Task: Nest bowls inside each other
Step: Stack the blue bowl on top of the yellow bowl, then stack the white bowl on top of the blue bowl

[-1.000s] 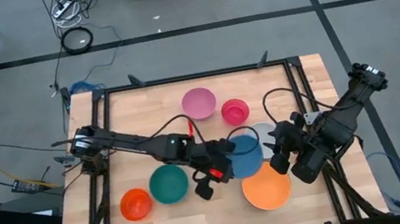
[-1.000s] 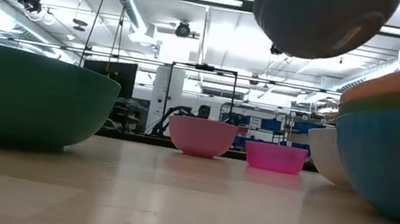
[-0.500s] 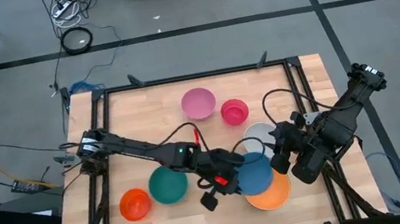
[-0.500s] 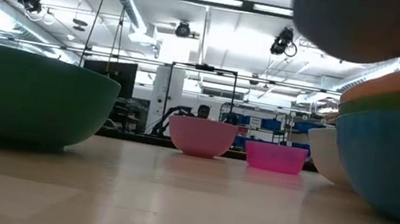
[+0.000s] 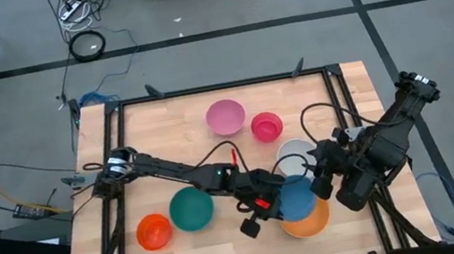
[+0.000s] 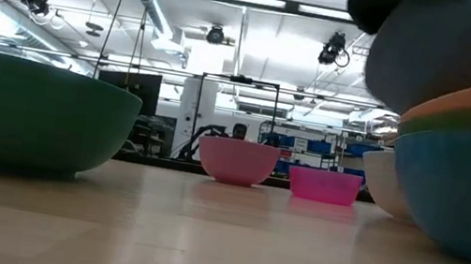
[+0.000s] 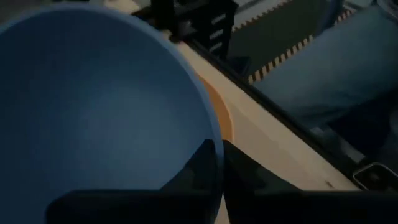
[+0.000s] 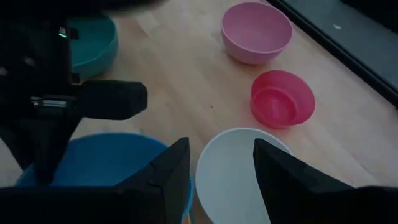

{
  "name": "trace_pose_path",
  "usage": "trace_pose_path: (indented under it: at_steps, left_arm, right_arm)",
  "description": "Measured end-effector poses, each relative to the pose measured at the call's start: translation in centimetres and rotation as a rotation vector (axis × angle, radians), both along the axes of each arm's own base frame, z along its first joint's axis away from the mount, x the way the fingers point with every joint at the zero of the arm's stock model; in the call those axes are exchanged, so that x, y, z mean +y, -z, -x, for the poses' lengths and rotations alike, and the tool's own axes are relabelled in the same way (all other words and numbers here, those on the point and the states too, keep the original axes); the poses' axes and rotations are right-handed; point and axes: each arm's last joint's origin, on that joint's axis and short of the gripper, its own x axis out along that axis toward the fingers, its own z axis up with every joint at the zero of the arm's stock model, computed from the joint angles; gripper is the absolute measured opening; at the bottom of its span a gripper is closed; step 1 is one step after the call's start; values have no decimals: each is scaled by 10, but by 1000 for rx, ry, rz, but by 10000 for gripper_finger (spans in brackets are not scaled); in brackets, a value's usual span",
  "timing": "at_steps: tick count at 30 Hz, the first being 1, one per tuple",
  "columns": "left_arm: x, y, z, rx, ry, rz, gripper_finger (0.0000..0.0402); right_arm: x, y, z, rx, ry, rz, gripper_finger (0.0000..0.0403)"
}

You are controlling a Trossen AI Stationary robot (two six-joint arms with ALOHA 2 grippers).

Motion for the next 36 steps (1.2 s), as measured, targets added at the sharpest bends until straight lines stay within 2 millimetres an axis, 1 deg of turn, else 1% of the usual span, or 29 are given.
trace_pose_path:
  at_steps: [4,7,17,23,28,31,33,36]
  left_arm:
    - [1,2,-2,6,-19,12,65]
    - [1,5,-2,16,-25,7,75]
    - [1,-3,-5,3,-43,38,79]
    - [-1,-6,-4,45,-8,155,80]
    - [-1,-4,-3,61,-9,160,80]
    - [2,-9,-3,83,-9,141,80]
    - [7,-15,-2,109,-22,87,80]
    - [23,-29,2,159,-126,-101,80]
  right_arm:
    - [1,0,1,-13,0,5,166]
    - [1,0,1,-12,-1,6,166]
    - [1,0,1,-11,-1,7,166]
    - [1,0,1,-10,0,8,166]
    - [1,0,1,-10,0,8,166]
    - [1,0,1,-10,0,7,166]
    - [1,0,1,-10,0,8,166]
    - [0,0,2,-12,13,4,166]
